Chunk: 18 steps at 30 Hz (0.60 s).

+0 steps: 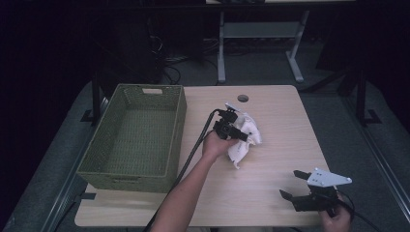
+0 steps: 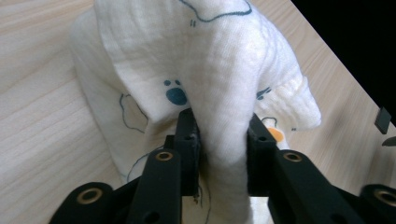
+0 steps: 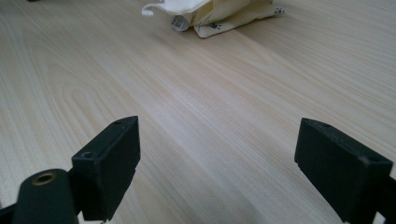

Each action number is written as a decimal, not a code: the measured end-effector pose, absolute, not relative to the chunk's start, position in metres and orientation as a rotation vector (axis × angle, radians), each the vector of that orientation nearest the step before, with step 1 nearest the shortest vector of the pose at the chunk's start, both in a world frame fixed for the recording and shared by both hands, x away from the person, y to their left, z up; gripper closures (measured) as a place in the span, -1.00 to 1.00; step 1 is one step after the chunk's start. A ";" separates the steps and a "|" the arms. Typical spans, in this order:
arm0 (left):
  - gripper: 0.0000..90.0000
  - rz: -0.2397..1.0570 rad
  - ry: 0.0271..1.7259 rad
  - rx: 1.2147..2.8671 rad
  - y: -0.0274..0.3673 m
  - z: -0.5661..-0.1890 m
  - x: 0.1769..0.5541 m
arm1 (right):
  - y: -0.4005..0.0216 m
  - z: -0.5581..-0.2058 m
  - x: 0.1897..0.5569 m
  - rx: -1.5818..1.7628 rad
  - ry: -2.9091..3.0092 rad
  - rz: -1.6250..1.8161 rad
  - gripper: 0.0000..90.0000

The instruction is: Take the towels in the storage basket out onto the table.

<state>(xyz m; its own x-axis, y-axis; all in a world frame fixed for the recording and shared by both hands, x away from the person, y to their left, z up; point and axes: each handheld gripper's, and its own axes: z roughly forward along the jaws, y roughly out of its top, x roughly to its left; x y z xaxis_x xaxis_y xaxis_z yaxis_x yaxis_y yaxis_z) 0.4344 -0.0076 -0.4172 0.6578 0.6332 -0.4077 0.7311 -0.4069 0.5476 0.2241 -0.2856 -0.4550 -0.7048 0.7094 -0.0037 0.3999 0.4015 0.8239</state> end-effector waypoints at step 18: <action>-0.05 -0.110 1.088 2.017 0.009 -0.415 0.415 | -0.287 -0.454 0.223 0.973 2.306 1.210 -0.69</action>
